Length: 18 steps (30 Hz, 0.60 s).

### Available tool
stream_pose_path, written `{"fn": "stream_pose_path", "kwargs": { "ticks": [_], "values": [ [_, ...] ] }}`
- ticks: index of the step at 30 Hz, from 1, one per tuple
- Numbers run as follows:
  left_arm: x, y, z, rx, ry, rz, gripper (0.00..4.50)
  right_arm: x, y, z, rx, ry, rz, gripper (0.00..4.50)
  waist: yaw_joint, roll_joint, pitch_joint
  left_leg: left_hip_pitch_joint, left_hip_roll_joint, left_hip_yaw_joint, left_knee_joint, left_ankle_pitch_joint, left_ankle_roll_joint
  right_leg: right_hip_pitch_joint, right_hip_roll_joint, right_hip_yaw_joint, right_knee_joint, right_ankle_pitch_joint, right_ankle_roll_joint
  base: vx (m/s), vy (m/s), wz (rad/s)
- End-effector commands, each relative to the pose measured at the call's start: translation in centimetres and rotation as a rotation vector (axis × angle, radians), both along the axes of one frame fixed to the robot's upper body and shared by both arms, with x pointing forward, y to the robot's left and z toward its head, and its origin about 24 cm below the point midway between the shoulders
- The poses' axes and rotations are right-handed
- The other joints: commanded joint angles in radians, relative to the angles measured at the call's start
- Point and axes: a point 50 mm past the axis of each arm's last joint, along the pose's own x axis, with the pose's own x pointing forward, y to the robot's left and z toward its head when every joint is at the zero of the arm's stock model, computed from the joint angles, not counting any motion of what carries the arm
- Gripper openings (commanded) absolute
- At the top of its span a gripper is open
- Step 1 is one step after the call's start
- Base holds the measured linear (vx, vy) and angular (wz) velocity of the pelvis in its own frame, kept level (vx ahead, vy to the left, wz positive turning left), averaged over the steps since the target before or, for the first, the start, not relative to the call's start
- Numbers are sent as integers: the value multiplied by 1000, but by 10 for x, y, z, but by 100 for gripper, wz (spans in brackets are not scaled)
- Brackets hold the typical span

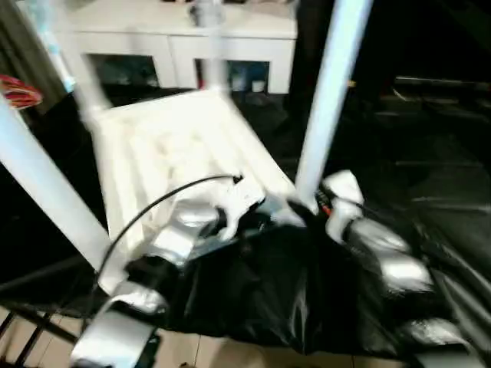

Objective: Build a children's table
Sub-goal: Rotate leg to tighten

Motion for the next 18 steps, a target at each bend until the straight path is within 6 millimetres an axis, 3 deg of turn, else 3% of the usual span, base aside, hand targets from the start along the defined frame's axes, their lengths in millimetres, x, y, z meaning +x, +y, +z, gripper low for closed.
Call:
{"fn": "stream_pose_path", "kwargs": {
  "ticks": [1,3,8,12,16,18],
  "values": [
    [-3,-35,19,-124,-56,-82,0,-5,30,-8,-9,17,87,296,2,-15,-55,8,18,-13,-76,-256,35,35,-44,28,-78,-366,-183,0,0,0],
    [-5,-35,19,-131,-53,-107,0,-2,26,-3,-12,-16,77,317,2,-14,-61,3,16,-11,-71,-216,53,43,-42,28,-67,-270,-207,0,0,0],
    [-8,-32,20,-142,-49,-157,0,-4,12,2,-23,-37,122,365,8,-9,-63,3,17,-7,-65,-167,88,48,-40,28,-56,-173,-247,0,0,0],
    [-11,-25,21,-146,-42,-238,0,-10,-6,6,-40,-51,228,390,23,-14,-63,5,19,-5,-62,-158,109,50,-42,30,-55,-169,-252,0,0,0],
    [-13,-20,21,-141,-49,-275,0,-18,-12,6,-50,-41,333,390,27,-9,-60,5,22,-6,-66,-185,102,47,-44,29,-59,-211,-247,0,0,0],
    [-13,-17,22,-143,-45,-292,0,-22,-16,7,-65,-34,389,390,28,-14,-59,5,22,-6,-67,-203,95,50,-43,28,-61,-234,-237,0,0,0]
  ]
}}
